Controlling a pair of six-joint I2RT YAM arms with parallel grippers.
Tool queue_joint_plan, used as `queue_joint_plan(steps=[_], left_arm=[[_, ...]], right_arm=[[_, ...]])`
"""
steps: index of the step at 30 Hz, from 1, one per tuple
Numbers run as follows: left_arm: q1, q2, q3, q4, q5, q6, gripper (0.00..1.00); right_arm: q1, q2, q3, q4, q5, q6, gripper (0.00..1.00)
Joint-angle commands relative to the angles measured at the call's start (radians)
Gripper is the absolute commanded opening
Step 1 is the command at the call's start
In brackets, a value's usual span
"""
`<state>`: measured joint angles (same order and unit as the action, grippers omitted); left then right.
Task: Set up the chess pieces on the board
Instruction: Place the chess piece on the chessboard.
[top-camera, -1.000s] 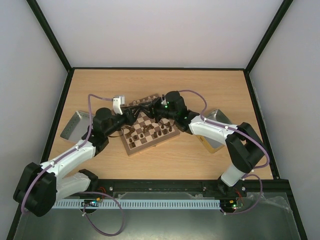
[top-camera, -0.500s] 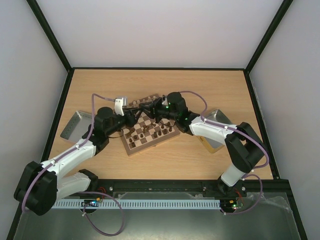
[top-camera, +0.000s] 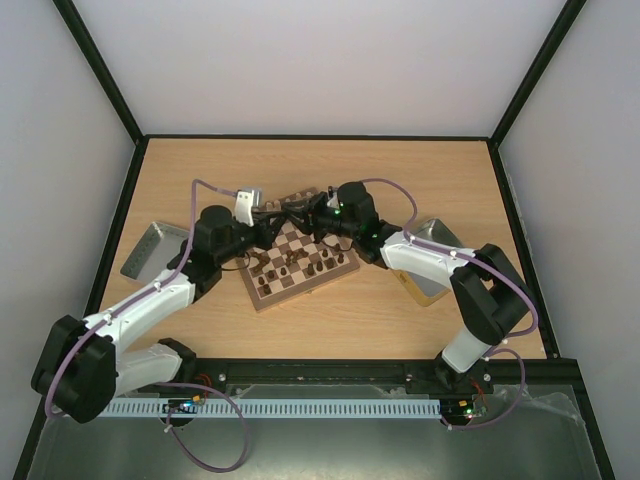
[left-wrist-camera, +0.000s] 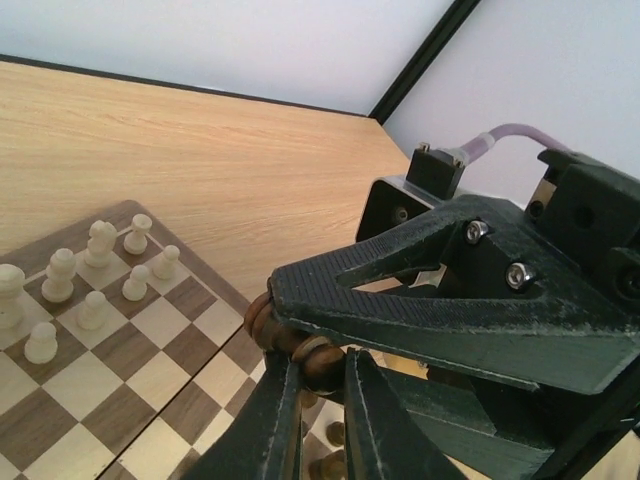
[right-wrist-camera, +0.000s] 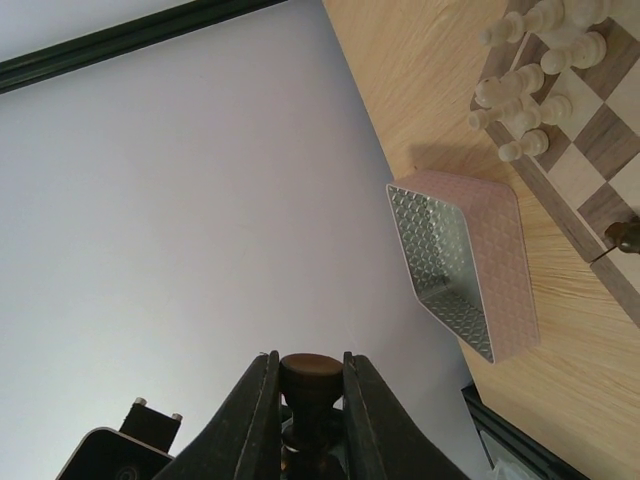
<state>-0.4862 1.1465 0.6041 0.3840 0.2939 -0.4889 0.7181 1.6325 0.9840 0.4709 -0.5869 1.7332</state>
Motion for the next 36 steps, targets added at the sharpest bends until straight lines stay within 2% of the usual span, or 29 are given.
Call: queue_joint_plan(steps=[1, 6, 14, 17, 21, 29, 36], left_arm=[[0.000, -0.005, 0.045, -0.051, -0.051, 0.024, 0.06], [0.000, -0.017, 0.087, -0.198, -0.060, 0.015, 0.03], [0.000, 0.008, 0.225, -0.512, -0.044, 0.021, 0.03], [0.000, 0.046, 0.289, -0.617, -0.015, 0.019, 0.03], [0.000, 0.176, 0.402, -0.787, 0.075, 0.030, 0.04], [0.003, 0.384, 0.558, -0.967, 0.216, 0.105, 0.04], [0.001, 0.540, 0.643, -0.987, 0.328, 0.104, 0.04]], right_arm=[[0.014, -0.012, 0.011, -0.025, -0.058, -0.058, 0.16], [0.015, -0.013, 0.012, -0.067, -0.032, -0.122, 0.22], [-0.009, -0.067, -0.017, -0.165, 0.079, -0.258, 0.47], [-0.033, -0.127, -0.022, -0.257, 0.178, -0.344, 0.48], [-0.069, -0.223, -0.025, -0.392, 0.333, -0.456, 0.48], [-0.086, -0.396, -0.059, -0.551, 0.619, -0.599, 0.49], [-0.086, -0.468, -0.095, -0.604, 0.719, -0.641, 0.49]])
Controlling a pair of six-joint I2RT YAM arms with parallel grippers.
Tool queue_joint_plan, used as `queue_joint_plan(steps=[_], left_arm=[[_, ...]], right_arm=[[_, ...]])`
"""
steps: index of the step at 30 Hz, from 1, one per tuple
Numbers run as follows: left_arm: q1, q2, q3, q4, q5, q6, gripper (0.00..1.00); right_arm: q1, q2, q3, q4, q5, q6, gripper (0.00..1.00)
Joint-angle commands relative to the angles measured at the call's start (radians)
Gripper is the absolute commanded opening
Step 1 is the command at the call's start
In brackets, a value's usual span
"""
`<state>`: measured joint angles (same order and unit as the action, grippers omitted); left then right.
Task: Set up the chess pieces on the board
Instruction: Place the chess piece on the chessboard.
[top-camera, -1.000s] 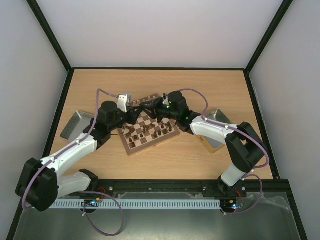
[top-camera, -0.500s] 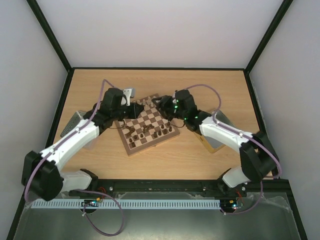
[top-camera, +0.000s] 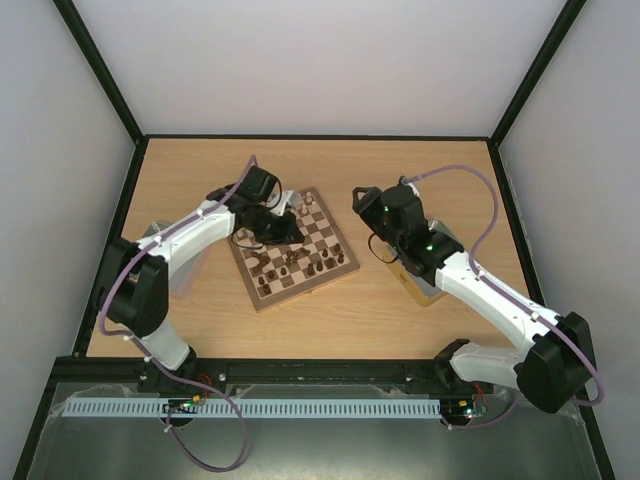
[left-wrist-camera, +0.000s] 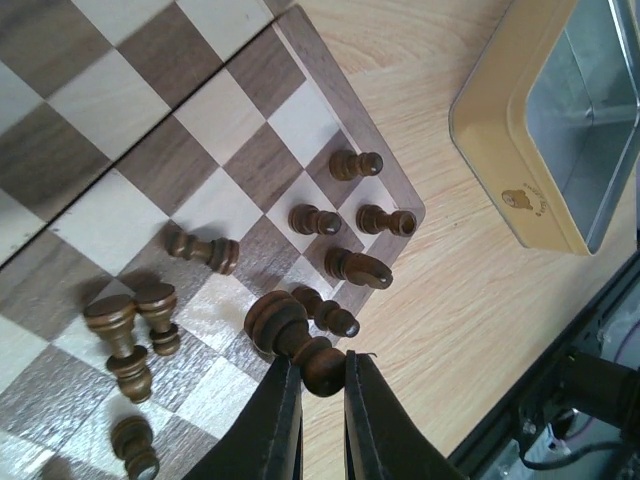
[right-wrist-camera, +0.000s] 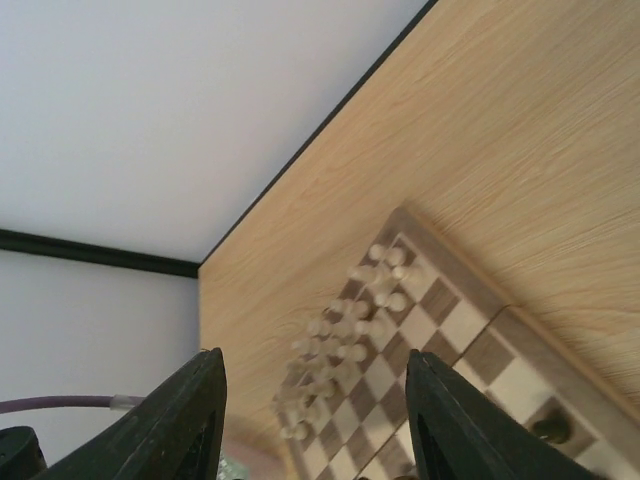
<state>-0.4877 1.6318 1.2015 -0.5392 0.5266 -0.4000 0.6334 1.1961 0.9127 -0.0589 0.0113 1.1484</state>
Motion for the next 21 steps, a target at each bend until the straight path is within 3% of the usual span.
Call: queue_joint_plan(steps=[1, 21], left_arm=[[0.003, 0.074, 0.051, -0.063, 0.108, 0.013, 0.04], [-0.037, 0.237, 0.041, 0.015, 0.199, 0.002, 0.05]], right_arm=[[-0.001, -0.035, -0.027, -0.078, 0.126, -0.061, 0.49], [-0.002, -0.027, -0.053, -0.087, 0.131, -0.075, 0.49]])
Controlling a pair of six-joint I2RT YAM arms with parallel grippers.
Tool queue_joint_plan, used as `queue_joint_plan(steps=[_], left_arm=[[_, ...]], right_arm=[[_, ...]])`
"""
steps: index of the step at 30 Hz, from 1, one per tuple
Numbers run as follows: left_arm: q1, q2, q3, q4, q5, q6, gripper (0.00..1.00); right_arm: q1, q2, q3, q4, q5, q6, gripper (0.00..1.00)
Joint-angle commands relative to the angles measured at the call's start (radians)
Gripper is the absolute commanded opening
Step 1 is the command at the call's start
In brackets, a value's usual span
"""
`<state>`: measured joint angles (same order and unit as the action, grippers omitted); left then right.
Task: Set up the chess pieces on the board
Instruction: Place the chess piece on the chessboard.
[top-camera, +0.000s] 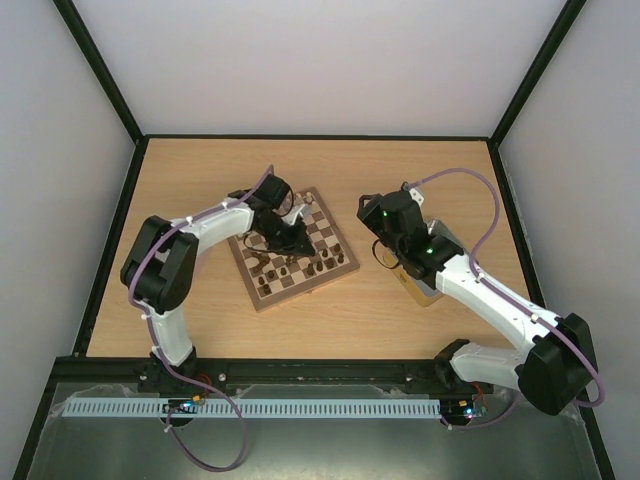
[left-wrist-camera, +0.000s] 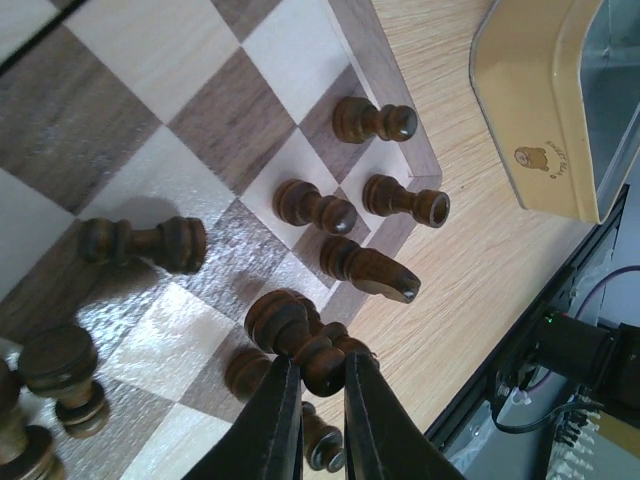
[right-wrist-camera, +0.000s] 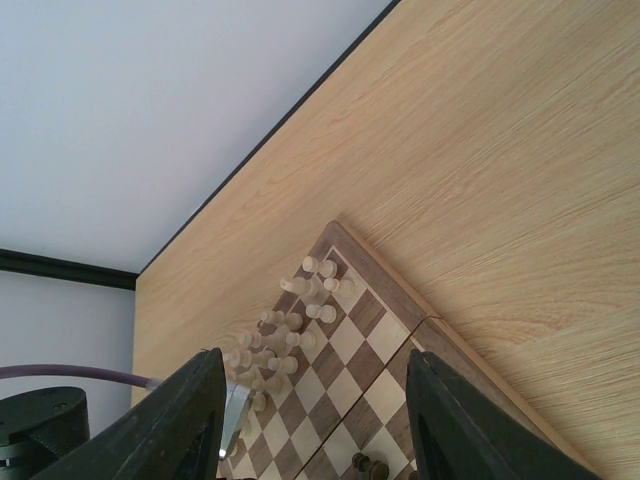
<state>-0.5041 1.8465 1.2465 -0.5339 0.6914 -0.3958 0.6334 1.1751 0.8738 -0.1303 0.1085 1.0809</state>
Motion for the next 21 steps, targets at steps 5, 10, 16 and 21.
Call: queue_joint_plan(steps=[5, 10, 16, 21], left_arm=[[-0.025, 0.034, -0.009, 0.024, 0.032, -0.011, 0.05], [-0.025, 0.060, -0.007, 0.025, 0.024, -0.009, 0.06], [-0.022, 0.068, 0.000, 0.028, -0.009, -0.015, 0.08], [-0.013, 0.075, 0.011, 0.023, -0.028, -0.017, 0.10]], right_arm=[[-0.001, -0.006, -0.016, -0.018, 0.031, -0.006, 0.49], [-0.001, -0.011, -0.018, -0.023, 0.031, -0.006, 0.49], [-0.002, -0.017, -0.023, -0.023, 0.033, -0.005, 0.49], [-0.002, -0.014, -0.024, -0.021, 0.030, -0.004, 0.49]])
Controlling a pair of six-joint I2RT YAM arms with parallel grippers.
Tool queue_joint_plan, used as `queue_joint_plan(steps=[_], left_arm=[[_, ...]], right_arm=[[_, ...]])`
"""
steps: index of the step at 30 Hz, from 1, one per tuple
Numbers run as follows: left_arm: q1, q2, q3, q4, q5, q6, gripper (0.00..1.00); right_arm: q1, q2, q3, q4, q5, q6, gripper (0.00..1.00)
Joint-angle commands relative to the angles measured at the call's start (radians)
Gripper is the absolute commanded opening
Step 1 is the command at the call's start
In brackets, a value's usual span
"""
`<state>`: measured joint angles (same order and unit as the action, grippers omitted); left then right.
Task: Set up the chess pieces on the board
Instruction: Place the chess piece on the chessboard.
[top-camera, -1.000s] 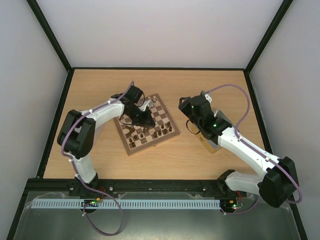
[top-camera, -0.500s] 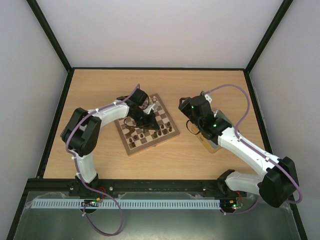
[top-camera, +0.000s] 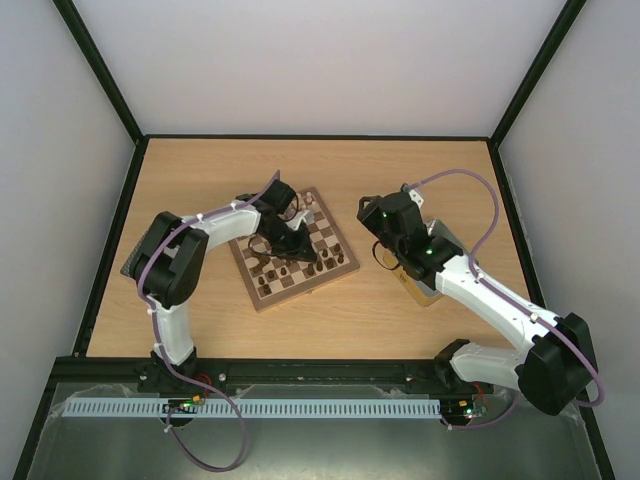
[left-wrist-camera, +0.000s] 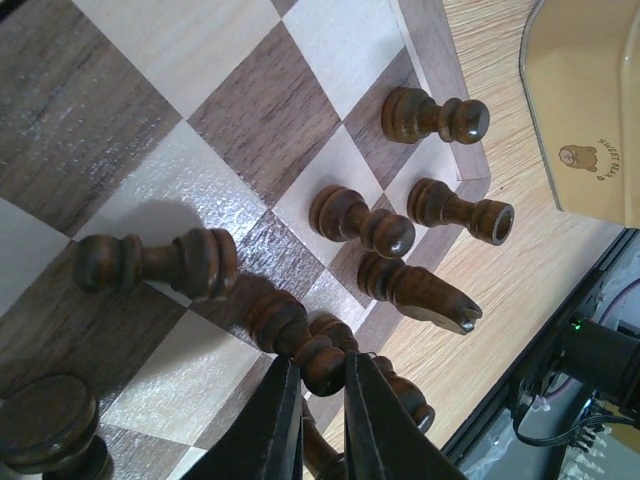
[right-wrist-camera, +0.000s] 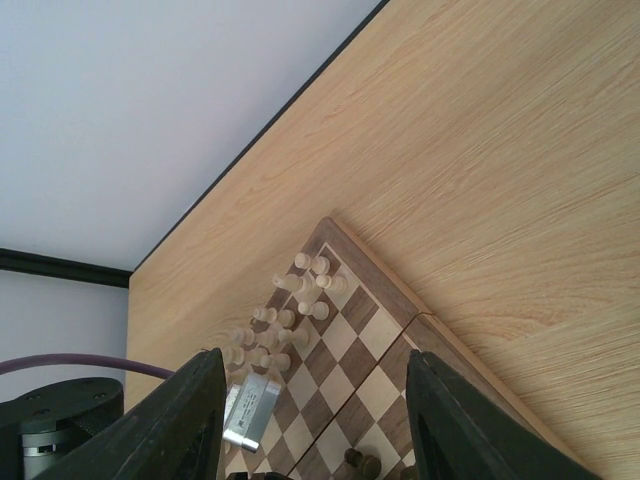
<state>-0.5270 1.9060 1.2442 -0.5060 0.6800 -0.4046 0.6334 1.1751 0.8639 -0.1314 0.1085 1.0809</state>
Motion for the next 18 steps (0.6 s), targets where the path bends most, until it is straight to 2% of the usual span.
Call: queue_joint_plan(steps=[1, 4, 9, 14, 18], left_arm=[[0.010, 0.017, 0.015, -0.006, -0.016, -0.007, 0.11], [0.012, 0.024, 0.020, -0.012, -0.013, 0.000, 0.15], [0.014, 0.021, 0.029, -0.025, -0.012, 0.013, 0.28], [0.028, -0.002, 0.037, -0.029, -0.016, 0.011, 0.31], [0.044, -0.043, 0.035, -0.031, -0.021, 0.005, 0.33]], right_arm=[[-0.001, -0.014, -0.014, -0.020, 0.031, -0.004, 0.49], [-0.001, -0.014, -0.014, -0.019, 0.031, -0.006, 0.49], [-0.001, -0.012, -0.011, -0.017, 0.025, -0.010, 0.49], [-0.002, -0.001, -0.004, -0.014, 0.005, -0.032, 0.49], [-0.003, 0.035, 0.021, -0.018, -0.051, -0.128, 0.49]])
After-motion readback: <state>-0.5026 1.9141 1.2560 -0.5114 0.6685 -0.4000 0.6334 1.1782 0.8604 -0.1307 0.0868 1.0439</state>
